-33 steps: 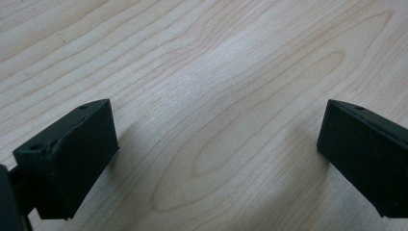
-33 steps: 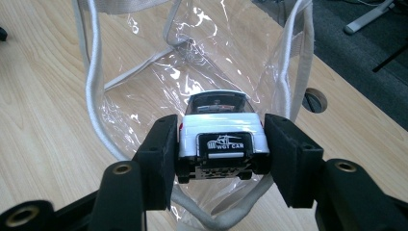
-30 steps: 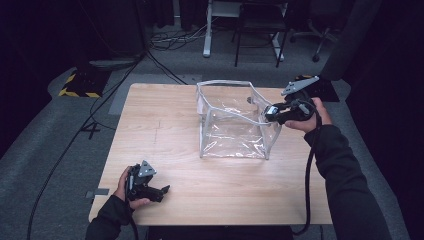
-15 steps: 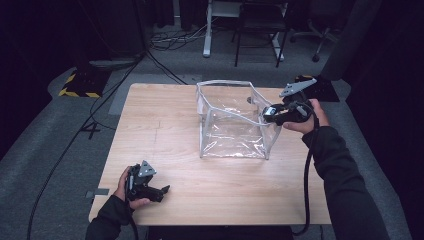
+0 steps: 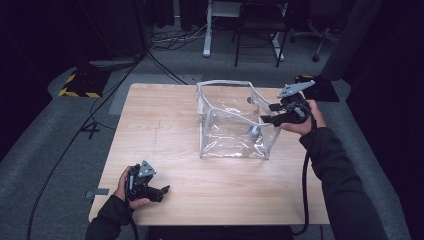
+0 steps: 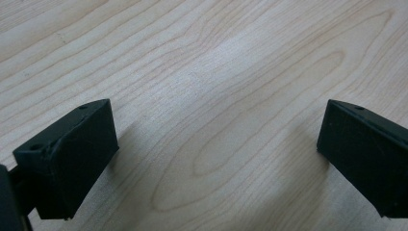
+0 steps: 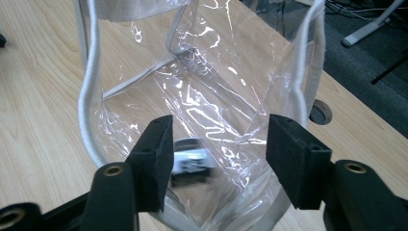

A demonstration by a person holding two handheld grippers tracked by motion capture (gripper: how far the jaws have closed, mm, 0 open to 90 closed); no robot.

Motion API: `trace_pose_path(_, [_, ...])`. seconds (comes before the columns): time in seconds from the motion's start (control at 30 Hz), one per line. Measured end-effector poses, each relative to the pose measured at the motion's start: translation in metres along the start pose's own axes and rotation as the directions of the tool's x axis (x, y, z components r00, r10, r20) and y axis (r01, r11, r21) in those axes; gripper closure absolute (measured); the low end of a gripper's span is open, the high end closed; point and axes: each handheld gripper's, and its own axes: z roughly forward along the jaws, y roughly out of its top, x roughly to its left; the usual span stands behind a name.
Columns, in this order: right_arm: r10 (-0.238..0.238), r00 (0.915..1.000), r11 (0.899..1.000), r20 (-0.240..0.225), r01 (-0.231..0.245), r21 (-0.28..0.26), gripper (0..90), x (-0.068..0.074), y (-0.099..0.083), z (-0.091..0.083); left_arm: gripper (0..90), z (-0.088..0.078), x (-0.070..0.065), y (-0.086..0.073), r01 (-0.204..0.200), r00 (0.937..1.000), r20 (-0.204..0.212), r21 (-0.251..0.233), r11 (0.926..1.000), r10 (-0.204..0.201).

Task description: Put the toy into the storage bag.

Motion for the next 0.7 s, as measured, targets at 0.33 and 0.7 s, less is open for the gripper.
trace_pose_path(0.33, [0.007,0.9999,1.0,0.01,-0.006,-0.021,45.4,-0.0007,-0.0003,-0.0019,0.6,0.0001,0.0001,0.0001,-0.001,1.0,-0.001,0.0,1.0,0.001])
trace_pose_path(0.7, [0.005,0.9994,0.998,0.033,-0.003,-0.058,44.0,-0.0012,-0.0001,-0.0046,0.6,0.0002,-0.0001,0.0,0.001,1.0,-0.001,-0.001,1.0,-0.001])
